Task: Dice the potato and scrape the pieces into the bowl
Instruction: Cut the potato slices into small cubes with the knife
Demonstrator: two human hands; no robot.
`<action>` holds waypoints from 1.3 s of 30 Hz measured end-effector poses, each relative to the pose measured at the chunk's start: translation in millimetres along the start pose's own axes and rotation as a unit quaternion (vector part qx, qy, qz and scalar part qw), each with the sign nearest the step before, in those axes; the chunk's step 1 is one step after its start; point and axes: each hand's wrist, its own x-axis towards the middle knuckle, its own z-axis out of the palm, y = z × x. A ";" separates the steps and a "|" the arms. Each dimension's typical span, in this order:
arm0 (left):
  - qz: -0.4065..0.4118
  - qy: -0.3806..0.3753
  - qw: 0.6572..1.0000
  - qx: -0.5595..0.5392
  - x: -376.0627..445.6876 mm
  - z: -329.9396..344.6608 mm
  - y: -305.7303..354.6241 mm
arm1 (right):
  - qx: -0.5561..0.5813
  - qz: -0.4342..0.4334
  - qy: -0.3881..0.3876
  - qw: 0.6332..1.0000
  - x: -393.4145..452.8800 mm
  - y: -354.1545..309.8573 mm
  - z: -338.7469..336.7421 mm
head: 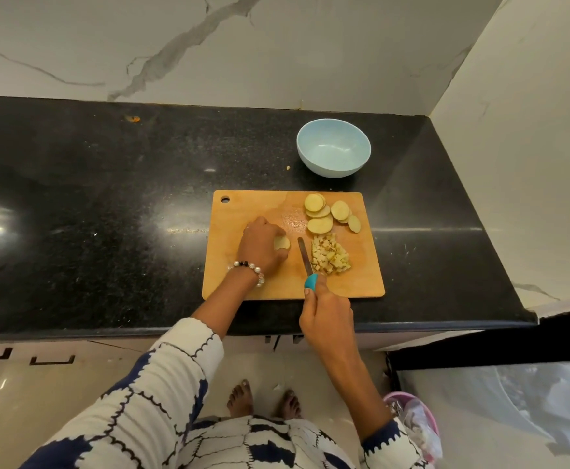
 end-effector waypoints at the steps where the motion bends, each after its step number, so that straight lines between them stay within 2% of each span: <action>1: 0.023 -0.024 0.999 0.009 1.5 -4.7 -4.4 | 0.004 -0.006 0.002 1.000 0.2 0.5 1.7; 5: 0.062 -0.073 0.995 0.035 4.1 -14.5 -12.1 | 0.004 -0.029 -0.001 1.000 1.4 2.6 10.7; 12: 0.035 -0.037 0.998 0.034 0.9 -10.1 -12.6 | -0.055 -0.051 0.006 0.997 5.5 0.2 23.8; 17: 0.024 -0.042 0.999 0.023 2.2 -12.6 -12.0 | -0.098 -0.050 0.007 0.994 6.3 -3.6 29.3; 25: 0.014 -0.031 0.999 0.019 0.3 -12.6 -9.4 | -0.138 -0.039 -0.025 0.989 16.2 -9.4 40.8; 29: 0.003 -0.024 0.999 0.020 -0.2 -12.6 -8.9 | -0.196 -0.071 0.044 0.977 -18.6 5.3 42.9; 32: -0.003 -0.031 0.999 0.016 -0.2 -12.2 -8.3 | -0.189 -0.099 0.058 0.975 -33.9 10.6 41.6; 35: -0.008 -0.037 0.999 0.020 0.2 -14.2 -6.5 | -0.178 -0.076 0.067 0.979 -24.3 5.2 42.0; 39: -0.011 -0.042 0.999 0.021 -1.3 -16.8 -5.1 | -0.146 -0.039 0.023 0.988 -13.8 2.9 41.4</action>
